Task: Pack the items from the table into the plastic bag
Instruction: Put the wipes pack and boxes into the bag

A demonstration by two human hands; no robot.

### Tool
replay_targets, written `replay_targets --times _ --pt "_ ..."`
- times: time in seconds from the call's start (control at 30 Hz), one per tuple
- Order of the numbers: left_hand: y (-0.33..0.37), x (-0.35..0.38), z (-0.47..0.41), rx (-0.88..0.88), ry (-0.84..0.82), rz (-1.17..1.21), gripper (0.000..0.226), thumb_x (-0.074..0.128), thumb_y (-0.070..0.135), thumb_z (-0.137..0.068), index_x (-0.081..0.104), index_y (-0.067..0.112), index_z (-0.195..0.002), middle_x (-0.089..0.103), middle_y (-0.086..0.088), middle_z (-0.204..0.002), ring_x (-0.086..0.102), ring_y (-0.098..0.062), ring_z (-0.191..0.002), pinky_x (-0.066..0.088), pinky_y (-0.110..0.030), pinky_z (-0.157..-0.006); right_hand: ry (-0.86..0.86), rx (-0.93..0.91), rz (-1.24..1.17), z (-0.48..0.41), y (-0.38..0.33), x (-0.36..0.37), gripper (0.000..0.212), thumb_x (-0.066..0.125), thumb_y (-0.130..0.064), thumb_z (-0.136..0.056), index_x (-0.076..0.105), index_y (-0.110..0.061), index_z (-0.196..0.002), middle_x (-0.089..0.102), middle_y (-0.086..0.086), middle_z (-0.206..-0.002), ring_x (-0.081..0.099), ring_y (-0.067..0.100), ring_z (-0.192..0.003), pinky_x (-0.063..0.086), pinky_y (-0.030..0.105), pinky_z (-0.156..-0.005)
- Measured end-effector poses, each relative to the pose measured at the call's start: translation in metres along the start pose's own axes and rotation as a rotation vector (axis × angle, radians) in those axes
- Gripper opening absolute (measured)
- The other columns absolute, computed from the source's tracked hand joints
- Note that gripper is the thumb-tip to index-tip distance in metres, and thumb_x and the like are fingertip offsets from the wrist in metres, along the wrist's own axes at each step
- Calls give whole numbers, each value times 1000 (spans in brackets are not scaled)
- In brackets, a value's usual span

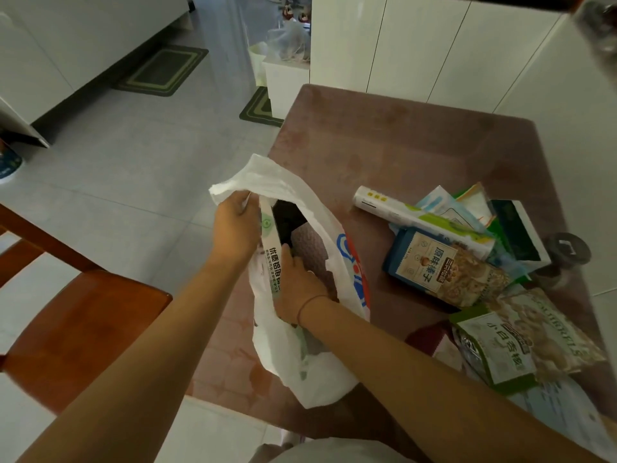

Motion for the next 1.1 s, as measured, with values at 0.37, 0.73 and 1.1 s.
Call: replay_targets --times 0.37,0.73,1.1 --pt "24 18 -6 32 -131 45 20 43 26 -99 62 30 -108 71 -6 -81 67 -21 -66 54 -33 -62 580 -70 30 -12 58 -140 81 60 -36 -84 13 -26 -149 21 12 -153 24 36 -138 23 51 -112" --pt "-2 4 -6 -15 -108 -259 48 53 43 -91 48 22 -133 67 -4 -96 61 -12 -64 48 -24 -49 595 -178 33 7 57 -161 56 61 -34 -82 45 -16 -132 44 9 -137 43 29 -124 28 48 -110" --pt "-17 -24 7 -72 -125 -459 29 45 26 -98 67 8 -100 67 -12 -87 63 -28 -79 52 -40 -78 -341 -623 384 110 16 19 25 53 -16 -91 64 -7 -111 66 17 -107 58 35 -101 38 43 -99"
Point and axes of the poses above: each hand's wrist, its own z-axis away from the middle knuckle, its own x-axis out of the palm, y = z × x, the point moved 8 cm from there along -z, towards the middle knuckle
